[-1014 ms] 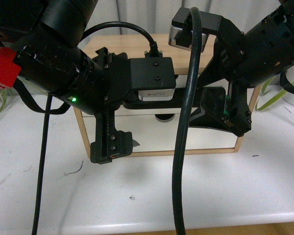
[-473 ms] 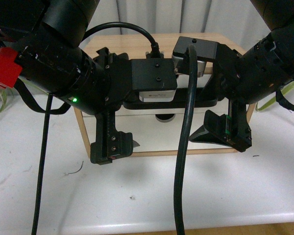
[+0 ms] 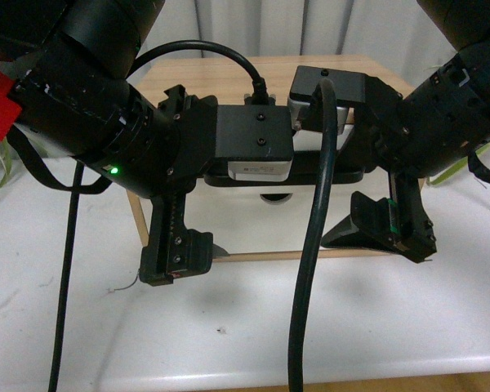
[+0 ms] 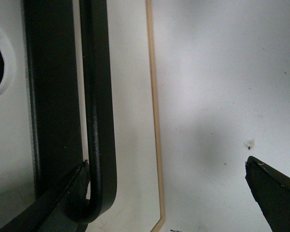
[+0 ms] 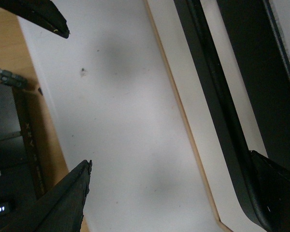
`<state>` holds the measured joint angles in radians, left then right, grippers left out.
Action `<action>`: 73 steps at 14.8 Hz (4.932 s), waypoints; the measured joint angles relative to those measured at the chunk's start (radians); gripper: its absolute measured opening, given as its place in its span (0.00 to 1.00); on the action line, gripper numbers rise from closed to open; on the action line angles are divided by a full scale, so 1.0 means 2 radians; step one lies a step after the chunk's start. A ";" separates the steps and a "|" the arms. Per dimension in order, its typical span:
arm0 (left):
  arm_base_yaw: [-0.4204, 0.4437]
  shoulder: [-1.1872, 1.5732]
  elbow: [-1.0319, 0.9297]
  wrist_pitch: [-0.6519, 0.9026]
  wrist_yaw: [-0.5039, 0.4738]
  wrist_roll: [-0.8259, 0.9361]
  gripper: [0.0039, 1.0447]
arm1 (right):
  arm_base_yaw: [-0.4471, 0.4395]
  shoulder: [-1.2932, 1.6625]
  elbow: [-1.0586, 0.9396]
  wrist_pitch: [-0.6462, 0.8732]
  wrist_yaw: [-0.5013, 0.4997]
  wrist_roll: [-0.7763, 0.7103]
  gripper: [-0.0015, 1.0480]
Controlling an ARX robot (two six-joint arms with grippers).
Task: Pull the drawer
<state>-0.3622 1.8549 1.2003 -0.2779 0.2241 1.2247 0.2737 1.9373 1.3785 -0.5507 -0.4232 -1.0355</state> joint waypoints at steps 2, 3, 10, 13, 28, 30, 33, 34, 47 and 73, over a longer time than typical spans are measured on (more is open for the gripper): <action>-0.002 -0.022 -0.020 -0.027 0.017 0.036 0.94 | 0.001 -0.022 -0.024 -0.024 -0.007 -0.019 0.94; -0.005 -0.038 -0.039 -0.034 0.024 0.055 0.94 | 0.008 -0.040 -0.047 -0.024 -0.008 -0.026 0.94; -0.007 -0.124 -0.122 -0.057 0.047 0.103 0.94 | 0.034 -0.118 -0.139 -0.026 0.001 -0.029 0.94; -0.008 -0.151 -0.143 -0.050 0.051 0.097 0.94 | 0.038 -0.136 -0.158 -0.010 -0.002 0.000 0.94; 0.375 -0.643 -0.477 0.189 0.169 -0.500 0.94 | -0.305 -0.730 -0.533 0.307 0.157 0.451 0.94; 0.407 -0.636 -0.489 0.172 0.180 -0.572 0.94 | -0.334 -0.760 -0.560 0.328 0.195 0.493 0.94; 0.390 -0.644 -0.513 0.260 0.139 -0.597 0.87 | -0.357 -0.763 -0.579 0.375 0.100 0.509 0.83; 0.365 -0.672 -0.544 0.313 0.092 -0.601 0.77 | -0.343 -0.780 -0.594 0.371 0.050 0.510 0.72; 0.182 -0.840 -0.594 0.226 -0.113 -0.611 0.01 | -0.137 -0.950 -0.668 0.274 0.212 0.514 0.02; 0.181 -0.925 -0.594 0.137 -0.112 -0.612 0.94 | -0.137 -0.967 -0.683 0.274 0.212 0.514 0.94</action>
